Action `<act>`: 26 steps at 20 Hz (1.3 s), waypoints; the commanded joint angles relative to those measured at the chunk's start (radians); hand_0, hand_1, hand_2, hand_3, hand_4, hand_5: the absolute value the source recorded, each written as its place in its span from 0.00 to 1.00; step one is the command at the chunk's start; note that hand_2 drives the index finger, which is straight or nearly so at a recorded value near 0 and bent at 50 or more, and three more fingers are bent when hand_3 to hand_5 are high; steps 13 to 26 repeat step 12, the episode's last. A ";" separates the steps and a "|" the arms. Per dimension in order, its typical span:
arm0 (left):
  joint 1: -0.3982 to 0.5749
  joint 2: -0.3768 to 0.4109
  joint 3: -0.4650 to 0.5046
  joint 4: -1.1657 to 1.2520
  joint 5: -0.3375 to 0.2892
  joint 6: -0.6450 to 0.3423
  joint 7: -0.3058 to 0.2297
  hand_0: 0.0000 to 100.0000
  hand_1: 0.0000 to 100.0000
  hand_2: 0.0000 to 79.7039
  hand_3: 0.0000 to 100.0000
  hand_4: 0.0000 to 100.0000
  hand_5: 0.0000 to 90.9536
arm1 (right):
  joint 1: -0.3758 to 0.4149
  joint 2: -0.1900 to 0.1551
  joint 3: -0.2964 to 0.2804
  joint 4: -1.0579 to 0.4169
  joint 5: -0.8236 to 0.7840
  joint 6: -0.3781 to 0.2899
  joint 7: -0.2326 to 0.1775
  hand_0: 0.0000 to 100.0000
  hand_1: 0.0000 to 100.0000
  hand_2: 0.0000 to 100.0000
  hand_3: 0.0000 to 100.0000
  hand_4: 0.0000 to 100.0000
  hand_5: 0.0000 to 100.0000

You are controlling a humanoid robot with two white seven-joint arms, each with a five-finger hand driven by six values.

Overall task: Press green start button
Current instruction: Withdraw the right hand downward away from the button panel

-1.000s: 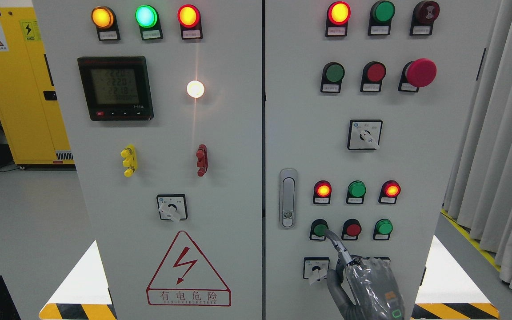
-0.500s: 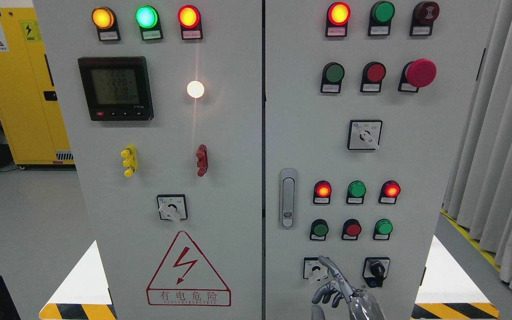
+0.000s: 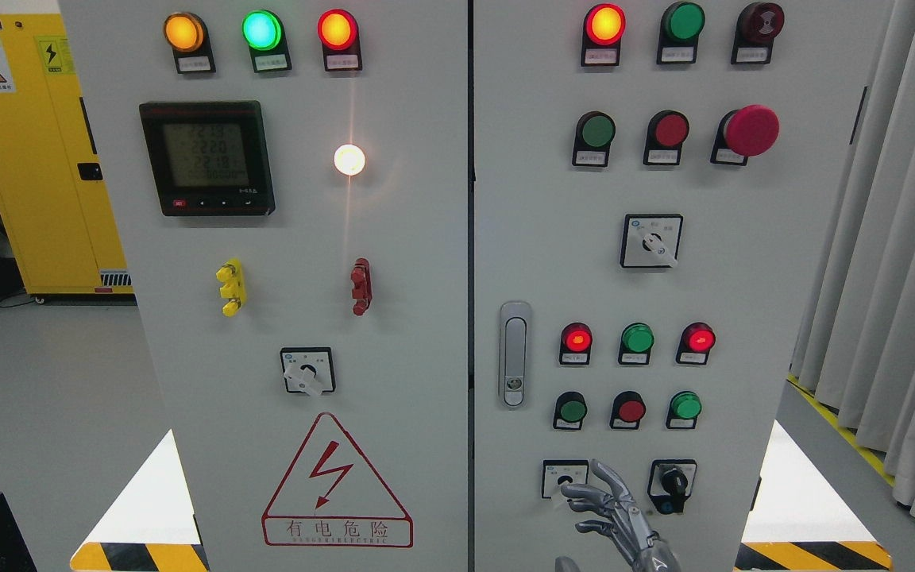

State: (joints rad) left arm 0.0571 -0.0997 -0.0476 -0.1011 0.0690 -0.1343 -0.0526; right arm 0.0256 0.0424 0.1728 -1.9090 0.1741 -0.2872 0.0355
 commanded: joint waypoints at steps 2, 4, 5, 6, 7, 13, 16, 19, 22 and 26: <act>0.000 0.000 0.000 0.000 0.000 0.001 0.000 0.12 0.56 0.00 0.00 0.00 0.00 | 0.013 -0.001 0.050 -0.058 -0.054 0.002 0.001 0.53 0.63 0.00 0.04 0.04 0.01; 0.000 0.000 0.000 0.000 0.000 0.001 0.000 0.12 0.56 0.00 0.00 0.00 0.00 | 0.013 -0.001 0.051 -0.058 -0.053 0.000 0.001 0.51 0.63 0.00 0.04 0.05 0.01; 0.000 0.000 0.000 0.000 0.000 0.001 0.000 0.12 0.56 0.00 0.00 0.00 0.00 | 0.013 -0.001 0.050 -0.056 -0.053 0.002 0.001 0.51 0.63 0.00 0.04 0.05 0.01; 0.000 0.000 0.000 0.000 0.000 0.001 0.000 0.12 0.56 0.00 0.00 0.00 0.00 | 0.016 -0.001 0.051 -0.056 -0.051 0.000 0.001 0.50 0.63 0.00 0.04 0.05 0.01; 0.000 0.000 0.000 0.000 0.000 0.001 0.000 0.12 0.56 0.00 0.00 0.00 0.00 | 0.017 -0.001 0.051 -0.058 -0.053 0.000 0.001 0.50 0.63 0.00 0.04 0.05 0.01; 0.001 0.000 0.000 0.000 0.000 0.001 0.000 0.12 0.56 0.00 0.00 0.00 0.00 | 0.019 -0.001 0.051 -0.056 -0.051 0.000 0.001 0.49 0.63 0.00 0.04 0.05 0.01; 0.001 0.000 0.000 0.000 0.000 0.001 0.000 0.12 0.56 0.00 0.00 0.00 0.00 | 0.019 -0.001 0.051 -0.056 -0.051 0.000 0.001 0.49 0.63 0.00 0.04 0.05 0.01; 0.001 0.000 0.000 0.000 0.000 0.001 0.000 0.12 0.56 0.00 0.00 0.00 0.00 | 0.019 -0.001 0.051 -0.056 -0.051 0.000 0.001 0.49 0.63 0.00 0.04 0.05 0.01; 0.001 0.000 0.000 0.000 0.000 0.001 0.000 0.12 0.56 0.00 0.00 0.00 0.00 | 0.019 -0.001 0.051 -0.056 -0.051 0.000 0.001 0.49 0.63 0.00 0.04 0.05 0.01; 0.001 0.000 0.000 0.000 0.000 0.001 0.000 0.12 0.56 0.00 0.00 0.00 0.00 | 0.019 -0.001 0.051 -0.056 -0.051 0.000 0.001 0.49 0.63 0.00 0.04 0.05 0.01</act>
